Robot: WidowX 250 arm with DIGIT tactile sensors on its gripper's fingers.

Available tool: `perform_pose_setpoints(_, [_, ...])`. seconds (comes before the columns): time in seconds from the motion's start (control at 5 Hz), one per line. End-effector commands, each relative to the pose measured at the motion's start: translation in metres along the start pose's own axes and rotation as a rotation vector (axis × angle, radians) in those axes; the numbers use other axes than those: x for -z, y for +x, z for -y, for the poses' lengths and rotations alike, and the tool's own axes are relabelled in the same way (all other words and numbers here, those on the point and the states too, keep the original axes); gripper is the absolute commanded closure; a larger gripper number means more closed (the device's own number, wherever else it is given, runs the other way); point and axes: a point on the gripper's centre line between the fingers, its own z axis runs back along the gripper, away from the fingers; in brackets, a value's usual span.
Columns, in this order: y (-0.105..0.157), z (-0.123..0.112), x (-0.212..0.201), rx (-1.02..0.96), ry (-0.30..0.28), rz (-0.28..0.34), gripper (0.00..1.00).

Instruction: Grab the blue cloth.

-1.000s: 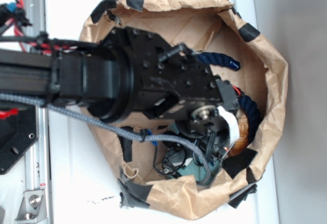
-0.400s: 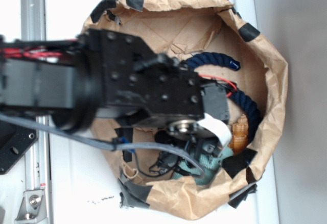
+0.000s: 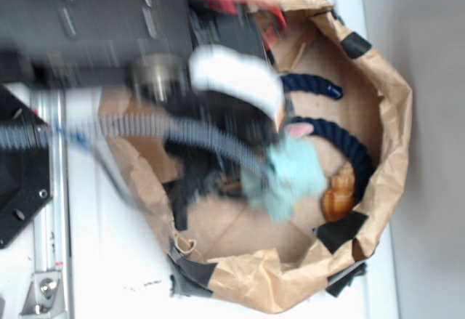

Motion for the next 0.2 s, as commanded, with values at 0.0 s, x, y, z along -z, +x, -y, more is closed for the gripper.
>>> perform_pose_setpoints(0.0, [0.0033, -0.01, -0.0546, -0.297, 0.051, 0.044, 1.0])
